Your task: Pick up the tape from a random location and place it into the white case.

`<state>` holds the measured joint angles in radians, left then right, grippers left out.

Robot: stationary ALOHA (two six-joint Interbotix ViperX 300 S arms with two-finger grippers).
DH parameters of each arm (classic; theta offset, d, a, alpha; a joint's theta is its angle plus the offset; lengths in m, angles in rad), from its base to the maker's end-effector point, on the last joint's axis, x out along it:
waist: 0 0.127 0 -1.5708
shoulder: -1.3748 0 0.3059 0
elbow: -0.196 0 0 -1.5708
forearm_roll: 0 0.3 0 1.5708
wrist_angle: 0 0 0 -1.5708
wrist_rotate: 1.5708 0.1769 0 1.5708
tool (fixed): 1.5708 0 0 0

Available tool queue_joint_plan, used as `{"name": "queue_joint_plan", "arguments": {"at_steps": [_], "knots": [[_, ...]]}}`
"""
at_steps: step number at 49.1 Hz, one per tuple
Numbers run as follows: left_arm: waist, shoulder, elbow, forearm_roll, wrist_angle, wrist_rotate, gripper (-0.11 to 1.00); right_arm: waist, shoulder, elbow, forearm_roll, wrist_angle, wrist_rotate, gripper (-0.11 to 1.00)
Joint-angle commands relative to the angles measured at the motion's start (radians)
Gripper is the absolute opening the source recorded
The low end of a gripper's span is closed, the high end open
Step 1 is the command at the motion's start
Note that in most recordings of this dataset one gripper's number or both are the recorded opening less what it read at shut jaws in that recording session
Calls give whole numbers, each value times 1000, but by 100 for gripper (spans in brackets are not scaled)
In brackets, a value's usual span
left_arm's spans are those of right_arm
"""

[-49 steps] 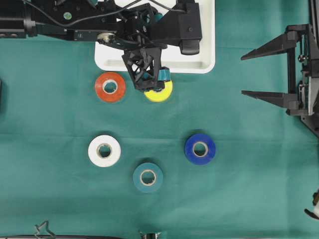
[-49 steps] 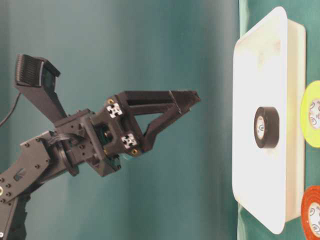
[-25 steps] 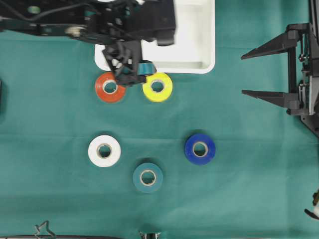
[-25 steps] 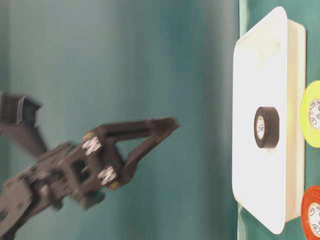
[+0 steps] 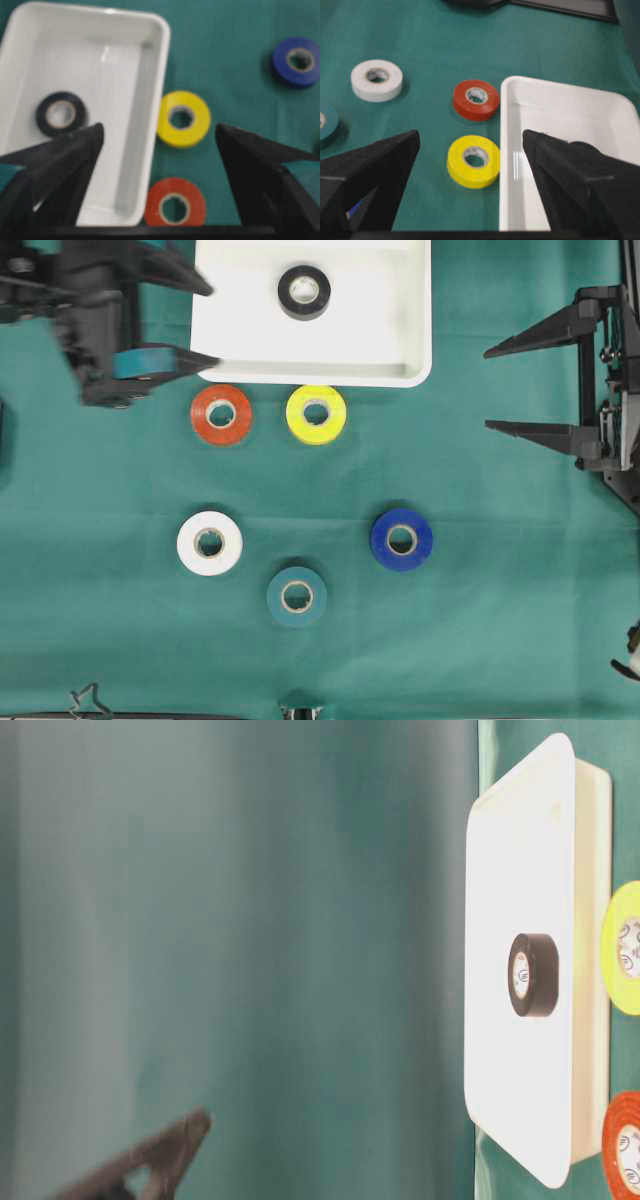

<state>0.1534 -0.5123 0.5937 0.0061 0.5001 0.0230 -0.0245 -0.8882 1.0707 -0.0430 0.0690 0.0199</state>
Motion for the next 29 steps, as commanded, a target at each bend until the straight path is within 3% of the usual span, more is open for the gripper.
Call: {"name": "queue_joint_plan", "arguments": {"at_steps": [1,12,29], "knots": [[6,-86,38,2,-23,-2,98,0,2,-29,3,-3,3,93],[6,-206,141,-3,-61,-3,98,0,5,-28,2,-3,3,93],[-14,-276,278,-3,-179,2,98,0,5,-28,3,2,3,93]]}}
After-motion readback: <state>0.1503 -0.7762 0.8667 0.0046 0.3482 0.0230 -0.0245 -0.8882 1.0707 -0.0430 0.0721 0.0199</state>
